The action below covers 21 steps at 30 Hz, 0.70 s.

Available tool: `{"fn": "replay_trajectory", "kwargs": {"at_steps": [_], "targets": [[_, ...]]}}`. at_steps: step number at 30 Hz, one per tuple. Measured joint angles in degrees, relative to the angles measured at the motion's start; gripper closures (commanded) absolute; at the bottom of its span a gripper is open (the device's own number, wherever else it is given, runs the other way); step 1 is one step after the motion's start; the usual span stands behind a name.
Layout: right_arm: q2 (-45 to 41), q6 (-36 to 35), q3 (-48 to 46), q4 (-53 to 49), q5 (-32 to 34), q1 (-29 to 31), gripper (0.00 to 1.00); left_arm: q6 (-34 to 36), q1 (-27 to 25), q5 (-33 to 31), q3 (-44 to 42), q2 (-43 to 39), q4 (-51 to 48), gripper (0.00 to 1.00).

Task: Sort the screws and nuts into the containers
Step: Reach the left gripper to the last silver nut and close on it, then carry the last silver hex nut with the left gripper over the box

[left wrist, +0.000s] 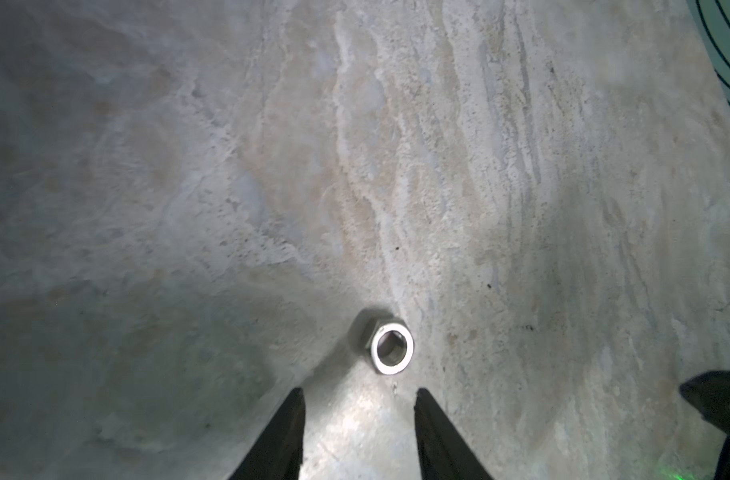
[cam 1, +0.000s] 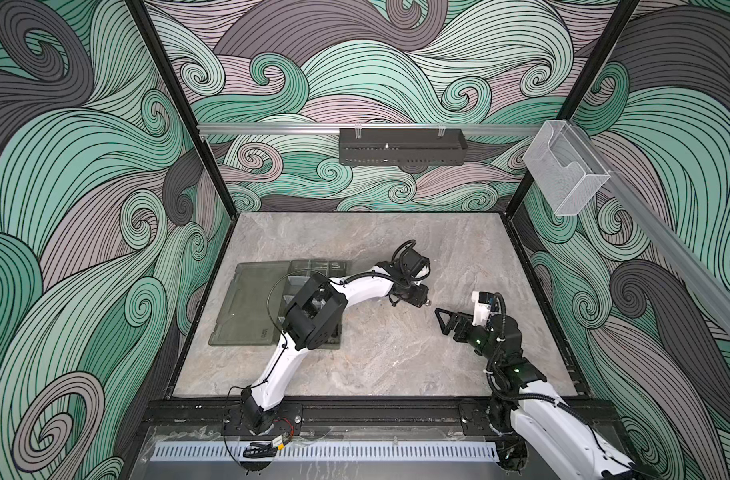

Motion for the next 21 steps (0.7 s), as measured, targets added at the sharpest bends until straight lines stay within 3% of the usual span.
{"fn": "replay_trajectory", "kwargs": {"at_steps": [13, 21], "targets": [[0.3, 0.1, 0.0, 0.4, -1.4, -0.2, 0.00, 1.3, -1.6, -1.4, 7.8, 6.2, -1.9, 0.54], [0.3, 0.1, 0.0, 0.7, -1.5, -0.3, 0.00, 2.8, -2.7, -5.8, 8.2, 6.3, -3.7, 0.62]]}}
